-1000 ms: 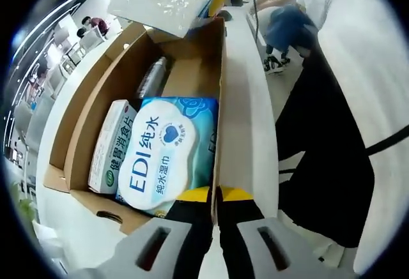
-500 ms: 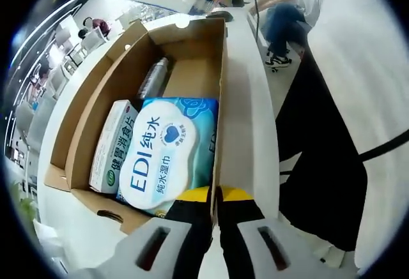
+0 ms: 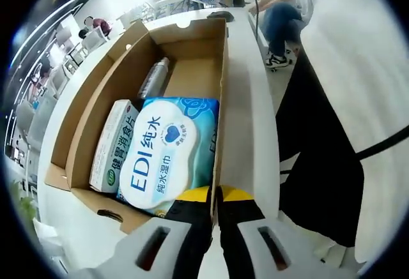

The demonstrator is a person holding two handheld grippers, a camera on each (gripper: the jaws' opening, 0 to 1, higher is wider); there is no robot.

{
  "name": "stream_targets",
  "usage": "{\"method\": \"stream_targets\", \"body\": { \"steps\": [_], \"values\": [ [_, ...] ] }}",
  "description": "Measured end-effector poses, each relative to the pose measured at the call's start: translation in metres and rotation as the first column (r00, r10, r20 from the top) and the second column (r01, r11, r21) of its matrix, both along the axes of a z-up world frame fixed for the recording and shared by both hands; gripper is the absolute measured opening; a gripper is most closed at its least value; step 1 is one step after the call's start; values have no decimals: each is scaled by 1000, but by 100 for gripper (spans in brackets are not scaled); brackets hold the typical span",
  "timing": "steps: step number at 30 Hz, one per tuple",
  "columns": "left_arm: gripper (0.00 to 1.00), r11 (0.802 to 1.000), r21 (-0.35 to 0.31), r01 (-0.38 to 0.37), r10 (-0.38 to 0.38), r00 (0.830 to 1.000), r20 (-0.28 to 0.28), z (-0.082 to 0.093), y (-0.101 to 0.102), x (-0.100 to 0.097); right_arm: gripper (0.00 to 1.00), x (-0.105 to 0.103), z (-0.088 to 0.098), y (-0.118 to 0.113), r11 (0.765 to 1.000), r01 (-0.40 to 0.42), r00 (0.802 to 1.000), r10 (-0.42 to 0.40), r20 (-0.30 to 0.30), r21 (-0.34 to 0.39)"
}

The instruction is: Operate the shoe box by opening the lid, removing the specified soft item, and placing it in the target area until the item is outside and the box remains undamaged.

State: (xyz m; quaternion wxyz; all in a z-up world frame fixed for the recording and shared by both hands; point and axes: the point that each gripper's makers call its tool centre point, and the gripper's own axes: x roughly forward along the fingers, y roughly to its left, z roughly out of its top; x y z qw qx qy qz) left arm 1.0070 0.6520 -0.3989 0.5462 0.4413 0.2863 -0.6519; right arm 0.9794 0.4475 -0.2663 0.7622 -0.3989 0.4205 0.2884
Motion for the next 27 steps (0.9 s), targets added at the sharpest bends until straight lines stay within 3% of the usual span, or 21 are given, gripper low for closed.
{"method": "stream_targets", "body": {
  "steps": [9, 16, 27],
  "values": [
    [3, 1000, 5, 8, -8, 1000, -8, -2, 1, 0, 63, -15, -2, -33, 1000, -2, 999, 1, -54, -21],
    [3, 1000, 2, 5, -5, 1000, -4, -2, 1, 1, 63, -28, -4, -61, 995, -53, 991, 42, -125, -86],
    [3, 1000, -1, 8, -8, 1000, -3, -1, 0, 0, 63, -45, -4, -78, 987, -120, 976, 97, -197, -109]
  ]
}}
